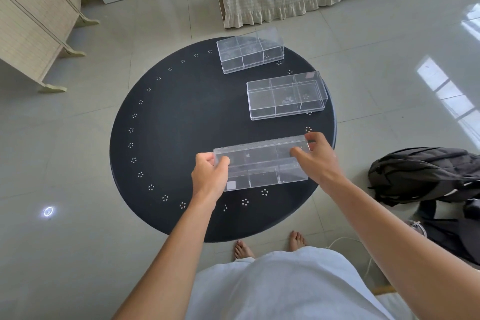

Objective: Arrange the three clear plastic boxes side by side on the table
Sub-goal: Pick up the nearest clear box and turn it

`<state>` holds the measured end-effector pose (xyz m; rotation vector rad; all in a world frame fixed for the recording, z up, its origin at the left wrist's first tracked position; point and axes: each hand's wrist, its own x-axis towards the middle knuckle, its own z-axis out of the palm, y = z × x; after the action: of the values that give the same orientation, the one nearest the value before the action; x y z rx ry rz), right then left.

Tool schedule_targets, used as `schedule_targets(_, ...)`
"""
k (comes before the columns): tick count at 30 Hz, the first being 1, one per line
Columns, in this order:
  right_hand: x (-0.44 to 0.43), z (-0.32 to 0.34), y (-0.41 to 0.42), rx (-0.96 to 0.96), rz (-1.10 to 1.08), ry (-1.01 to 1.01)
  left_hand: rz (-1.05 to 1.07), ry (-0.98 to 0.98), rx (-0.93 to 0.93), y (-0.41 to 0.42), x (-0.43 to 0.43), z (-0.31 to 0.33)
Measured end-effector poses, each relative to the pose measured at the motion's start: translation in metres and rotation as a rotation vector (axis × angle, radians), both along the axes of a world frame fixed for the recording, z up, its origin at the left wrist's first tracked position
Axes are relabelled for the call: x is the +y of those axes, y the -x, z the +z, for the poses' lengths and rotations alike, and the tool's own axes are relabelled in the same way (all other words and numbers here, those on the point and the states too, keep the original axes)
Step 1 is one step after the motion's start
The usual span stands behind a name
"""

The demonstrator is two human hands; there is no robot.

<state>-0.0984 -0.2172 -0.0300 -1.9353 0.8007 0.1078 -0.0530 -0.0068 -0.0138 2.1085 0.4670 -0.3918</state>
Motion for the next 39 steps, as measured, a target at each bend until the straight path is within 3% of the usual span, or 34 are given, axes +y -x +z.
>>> schedule_targets(12,-0.002,-0.009,0.020,-0.061,-0.008,-0.033,0.053,0.129,-0.011,0.018,0.011,-0.008)
schedule_targets(16,-0.009,-0.007,0.012,0.062,-0.081,-0.163,0.178,0.305,0.192,0.003,0.018,0.000)
schedule_targets(20,-0.006,-0.005,0.007,0.168,-0.049,-0.244,0.091,0.268,0.390,-0.007,0.020,0.003)
schedule_targets(24,-0.004,-0.005,0.009,0.175,-0.059,-0.232,-0.021,0.173,0.350,-0.008,0.022,-0.001)
schedule_targets(33,0.005,-0.005,0.025,0.013,-0.075,-0.295,-0.132,0.299,0.232,-0.002,0.044,-0.008)
schedule_targets(39,0.025,-0.010,0.041,-0.014,0.020,-0.222,-0.282,0.332,0.162,0.000,0.053,-0.014)
